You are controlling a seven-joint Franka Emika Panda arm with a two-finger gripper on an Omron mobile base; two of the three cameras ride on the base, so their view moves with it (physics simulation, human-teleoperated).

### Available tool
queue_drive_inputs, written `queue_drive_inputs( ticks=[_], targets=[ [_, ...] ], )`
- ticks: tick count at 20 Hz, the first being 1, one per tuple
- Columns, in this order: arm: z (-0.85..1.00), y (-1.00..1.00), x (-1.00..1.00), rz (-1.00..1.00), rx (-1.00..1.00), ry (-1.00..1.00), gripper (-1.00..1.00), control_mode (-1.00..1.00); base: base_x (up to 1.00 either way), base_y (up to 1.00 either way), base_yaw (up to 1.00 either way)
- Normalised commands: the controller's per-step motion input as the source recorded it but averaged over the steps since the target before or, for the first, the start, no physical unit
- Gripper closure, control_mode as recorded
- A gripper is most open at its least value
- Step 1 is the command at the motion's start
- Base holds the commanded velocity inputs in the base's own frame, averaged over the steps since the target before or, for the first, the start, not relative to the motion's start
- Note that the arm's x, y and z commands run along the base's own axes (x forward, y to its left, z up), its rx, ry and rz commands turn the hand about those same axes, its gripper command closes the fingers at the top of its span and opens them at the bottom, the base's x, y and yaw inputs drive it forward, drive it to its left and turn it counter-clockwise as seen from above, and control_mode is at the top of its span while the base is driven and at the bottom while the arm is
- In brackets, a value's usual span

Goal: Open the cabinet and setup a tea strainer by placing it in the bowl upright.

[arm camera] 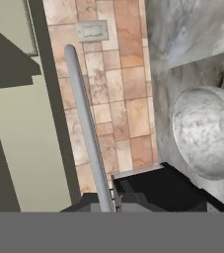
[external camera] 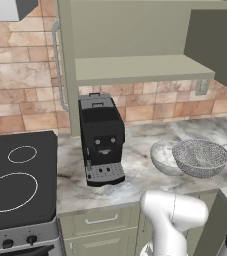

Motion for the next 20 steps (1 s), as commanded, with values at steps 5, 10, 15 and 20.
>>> queue_drive_inputs(
  ticks=[5, 10, 15, 20],
  targets=[
    [-0.23, 0.0, 0.1, -0.1, 0.0, 0.02, 1.0, -1.0, 0.0, 0.0, 0.0],
    [-0.16, 0.05, 0.18, -0.14, 0.0, 0.01, 1.0, -1.0, 0.0, 0.0, 0.0],
    [-0.11, -0.07, 0.37, -0.19, 0.0, 0.0, 1.0, -1.0, 0.0, 0.0, 0.0],
    [-0.3, -0.37, 0.43, -0.12, 0.02, -0.01, 1.0, -1.0, 0.0, 0.0, 0.0]
  ],
)
